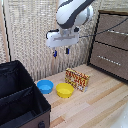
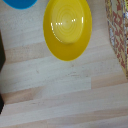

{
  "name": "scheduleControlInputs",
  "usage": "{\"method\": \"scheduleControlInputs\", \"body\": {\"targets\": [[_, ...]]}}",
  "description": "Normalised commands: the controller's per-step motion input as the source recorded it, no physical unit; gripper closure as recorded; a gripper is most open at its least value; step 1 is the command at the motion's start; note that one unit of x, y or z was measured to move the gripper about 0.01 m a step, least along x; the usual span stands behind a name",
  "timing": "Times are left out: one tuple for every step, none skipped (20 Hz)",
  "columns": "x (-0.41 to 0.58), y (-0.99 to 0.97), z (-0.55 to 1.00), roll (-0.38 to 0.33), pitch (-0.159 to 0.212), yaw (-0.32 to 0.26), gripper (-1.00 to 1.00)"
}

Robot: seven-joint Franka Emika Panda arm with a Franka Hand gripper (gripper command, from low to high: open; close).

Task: Locate and clasp the grip of the topmost drawer. Steadily and circumspectly yank the drawer open. Discover and seize the nutrition bar using your clamp. Deposit the nutrition bar in the accessible drawer. Unclench the nutrition bar.

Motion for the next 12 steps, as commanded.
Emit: {"method": "scheduleControlInputs", "body": {"targets": [[0.046,0.0,0.24,-0.206,-0.044,0.208,-1.0],[0.0,-0.02,0.1,-0.268,-0.04,0.194,-1.0],[0.0,-0.02,0.11,-0.269,-0.038,0.192,-1.0],[0.0,-0.01,0.12,-0.269,-0.033,0.192,-1.0],[0.0,-0.01,0.13,-0.268,-0.033,0.192,-1.0],[0.0,0.0,0.15,-0.262,-0.032,0.191,-1.0],[0.0,0.0,0.15,-0.261,-0.034,0.191,-1.0],[0.0,0.0,0.17,-0.258,-0.034,0.192,-1.0],[0.0,0.0,0.17,-0.257,-0.035,0.192,-1.0],[0.0,0.0,0.17,-0.256,-0.035,0.192,-1.0],[0.0,0.0,0.15,-0.259,-0.038,0.192,-1.0],[0.0,-0.02,0.11,-0.268,-0.043,0.192,-1.0]]}}
